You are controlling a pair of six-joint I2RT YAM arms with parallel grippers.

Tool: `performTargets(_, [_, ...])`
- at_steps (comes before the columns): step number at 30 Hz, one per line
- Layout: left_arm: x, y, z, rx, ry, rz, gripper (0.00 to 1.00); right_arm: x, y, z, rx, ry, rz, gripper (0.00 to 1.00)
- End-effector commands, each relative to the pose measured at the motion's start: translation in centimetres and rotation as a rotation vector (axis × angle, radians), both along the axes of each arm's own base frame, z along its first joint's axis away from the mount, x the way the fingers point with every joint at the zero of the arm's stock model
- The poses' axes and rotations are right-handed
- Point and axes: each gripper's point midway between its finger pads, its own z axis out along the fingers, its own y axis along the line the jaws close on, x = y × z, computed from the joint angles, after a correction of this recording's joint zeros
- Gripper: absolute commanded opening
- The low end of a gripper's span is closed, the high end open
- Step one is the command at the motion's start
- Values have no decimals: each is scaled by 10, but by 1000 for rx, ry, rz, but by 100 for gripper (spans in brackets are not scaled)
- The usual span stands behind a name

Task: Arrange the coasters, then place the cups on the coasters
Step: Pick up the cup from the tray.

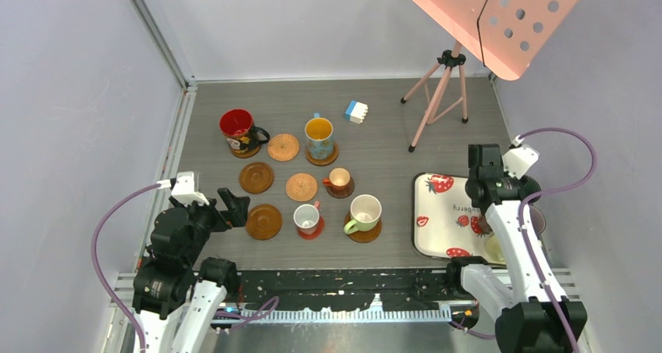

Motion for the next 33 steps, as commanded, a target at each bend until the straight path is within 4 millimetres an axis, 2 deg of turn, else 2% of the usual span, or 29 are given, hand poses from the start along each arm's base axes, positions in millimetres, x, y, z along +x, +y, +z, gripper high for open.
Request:
performTargets(1, [5, -5, 9, -5, -39, -24, 99, 8, -14, -13, 41, -10, -30, 58])
performTargets(7, [8, -6, 5, -3, -16, -29, 99, 7, -32, -38, 101, 8, -88, 58])
performTargets(18, [8, -5, 4, -2, -13, -20, 99, 12, -27, -70, 171, 57, -75, 57])
performTargets(22, [8, -5, 4, -1, -12, -18, 99, 12, -27, -73, 175, 64, -71, 56])
performTargets(28, [9, -4, 4, 0, -12, -17, 99, 12, -24, -66, 189, 42, -70, 56])
performTargets(33, [8, -4, 4, -1, -12, -17, 99, 11, -22, -70, 195, 40, -58, 52])
